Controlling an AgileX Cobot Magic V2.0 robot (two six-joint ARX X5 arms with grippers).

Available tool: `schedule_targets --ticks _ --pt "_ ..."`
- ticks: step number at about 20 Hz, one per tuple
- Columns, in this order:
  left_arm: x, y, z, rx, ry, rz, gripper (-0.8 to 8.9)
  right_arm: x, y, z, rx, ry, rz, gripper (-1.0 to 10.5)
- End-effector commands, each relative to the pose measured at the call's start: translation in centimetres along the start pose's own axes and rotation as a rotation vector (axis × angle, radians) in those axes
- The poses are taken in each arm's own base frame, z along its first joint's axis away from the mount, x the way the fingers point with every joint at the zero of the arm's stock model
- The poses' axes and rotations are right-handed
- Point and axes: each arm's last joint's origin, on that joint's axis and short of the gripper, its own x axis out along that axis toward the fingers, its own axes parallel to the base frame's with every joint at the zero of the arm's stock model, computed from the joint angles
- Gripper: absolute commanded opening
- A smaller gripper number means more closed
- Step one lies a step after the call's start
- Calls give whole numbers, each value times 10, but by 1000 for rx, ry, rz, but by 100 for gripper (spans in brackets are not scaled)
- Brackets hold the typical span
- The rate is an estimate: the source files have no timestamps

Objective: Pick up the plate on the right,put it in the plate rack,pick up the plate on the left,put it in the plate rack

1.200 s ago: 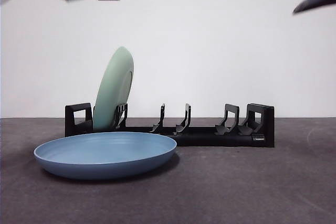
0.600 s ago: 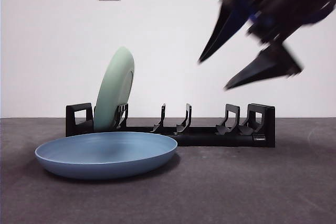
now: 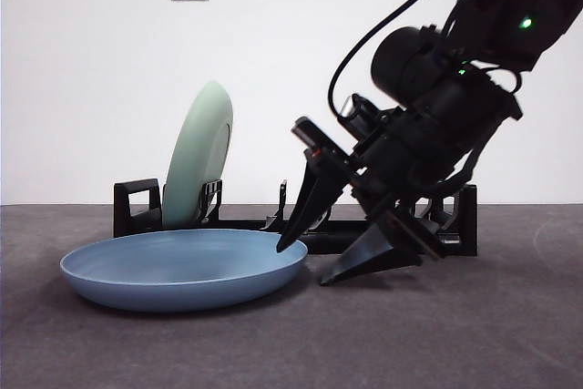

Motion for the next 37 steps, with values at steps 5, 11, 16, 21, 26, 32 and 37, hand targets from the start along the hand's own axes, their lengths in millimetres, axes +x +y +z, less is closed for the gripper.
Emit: schedule_targets --ticks 5,11,16,21,26,32,37 --pt "1 -2 -2 14 26 9 342 8 3 2 19 0 -27 -17" --pt "13 -13 -6 41 70 -129 342 -1 7 0 62 22 -40 -16" --pt "33 -50 -6 107 103 -434 342 -36 26 -1 49 0 -63 -16" --pt "47 -95 -2 216 159 -617 342 -78 38 -5 18 -24 -99 -16" --pt "53 -130 -1 303 194 -720 342 -117 40 -7 23 -87 -111 -17" --pt "65 -140 -6 382 274 -627 342 -146 49 -17 -5 -112 -113 -16" --pt "66 -139 -5 378 267 -608 165 -160 56 -24 -18 -125 -106 -16"
